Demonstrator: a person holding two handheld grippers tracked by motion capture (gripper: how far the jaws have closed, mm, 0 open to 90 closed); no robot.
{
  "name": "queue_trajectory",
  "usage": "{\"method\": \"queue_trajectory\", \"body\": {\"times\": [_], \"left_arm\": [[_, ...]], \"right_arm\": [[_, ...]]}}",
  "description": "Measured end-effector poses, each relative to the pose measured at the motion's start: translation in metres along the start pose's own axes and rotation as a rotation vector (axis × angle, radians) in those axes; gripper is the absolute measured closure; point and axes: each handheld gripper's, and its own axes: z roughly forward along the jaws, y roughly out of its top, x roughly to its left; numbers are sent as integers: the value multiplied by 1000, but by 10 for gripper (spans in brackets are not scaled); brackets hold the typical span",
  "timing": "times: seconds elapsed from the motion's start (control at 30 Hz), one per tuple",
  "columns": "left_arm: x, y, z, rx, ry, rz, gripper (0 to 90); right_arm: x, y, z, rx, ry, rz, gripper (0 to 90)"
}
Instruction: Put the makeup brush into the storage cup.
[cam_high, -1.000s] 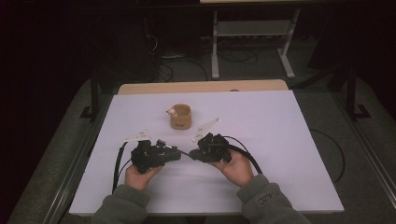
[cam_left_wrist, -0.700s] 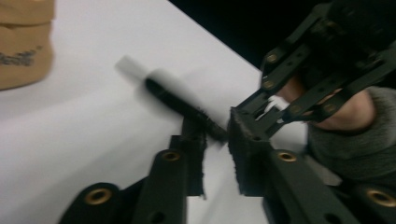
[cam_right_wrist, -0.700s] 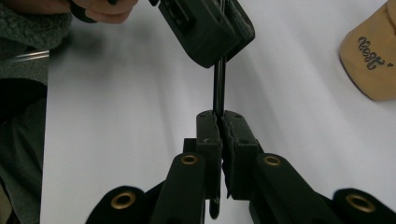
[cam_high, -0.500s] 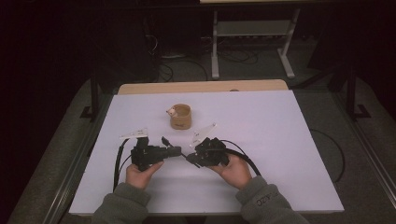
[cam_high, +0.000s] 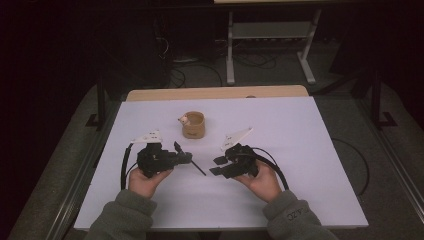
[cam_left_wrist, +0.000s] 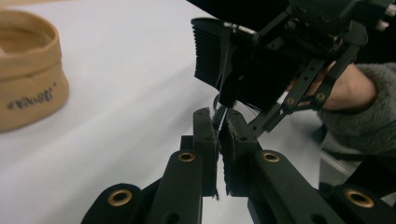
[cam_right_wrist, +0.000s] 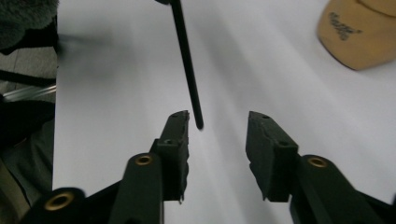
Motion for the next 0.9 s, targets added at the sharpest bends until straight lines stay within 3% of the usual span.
{"method": "queue_trajectory", "body": {"times": [0.13,0.27,0.47,0.9], "left_arm": [[-2,7,0,19,15,19,852],[-1,10,0,43,27,37,851],[2,16,2,71,46,42,851],[10,36,-1,95,75,36,851]], "right_arm": [[-5,-11,-13,-10,-21,45,509],[-7,-17,-18,-19,-37,54,482],[-11,-31,-30,-21,-66,91,405],[-15,-56,-55,-53,-122,137,344]]}}
